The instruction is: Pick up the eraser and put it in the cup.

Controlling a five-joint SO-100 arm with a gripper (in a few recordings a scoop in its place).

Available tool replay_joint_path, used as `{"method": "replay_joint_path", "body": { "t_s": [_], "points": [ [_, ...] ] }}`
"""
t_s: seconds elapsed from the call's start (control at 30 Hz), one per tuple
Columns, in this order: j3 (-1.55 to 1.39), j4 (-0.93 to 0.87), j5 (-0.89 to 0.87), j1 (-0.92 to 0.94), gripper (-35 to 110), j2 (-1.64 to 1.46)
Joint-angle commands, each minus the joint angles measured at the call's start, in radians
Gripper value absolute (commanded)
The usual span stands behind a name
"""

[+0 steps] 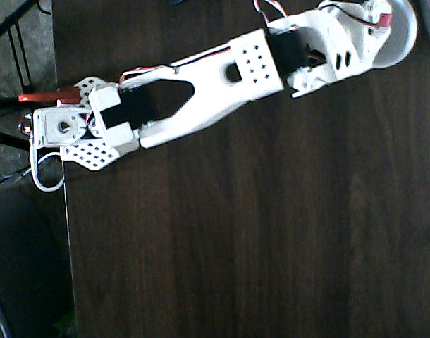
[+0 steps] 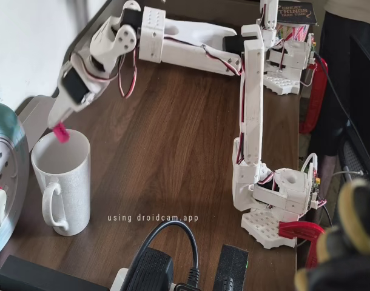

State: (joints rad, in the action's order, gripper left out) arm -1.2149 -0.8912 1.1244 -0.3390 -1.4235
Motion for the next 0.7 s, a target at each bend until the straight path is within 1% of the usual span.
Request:
{"method": "replay_joint_path", "body": {
  "t_s": [0.0,0.23,0.3,0.33,0.37,0.5,0.6,0.67],
  "points": [
    [0.035,0.052,0.017,-0.017,0,-0.009],
    [0.035,0.067,0.026,-0.003,1,0.005],
    [0.035,0.069,0.064,0.003,20,0.002],
    [0.035,0.069,0.078,0.005,23,0.002],
    [0.035,0.072,0.084,0.008,23,0.000],
    [0.035,0.074,0.081,0.014,21,-0.003],
    [0.035,0.066,0.057,0.017,0,-0.044],
    [0.035,0.029,0.037,0.011,0,-0.101]
  ]
}}
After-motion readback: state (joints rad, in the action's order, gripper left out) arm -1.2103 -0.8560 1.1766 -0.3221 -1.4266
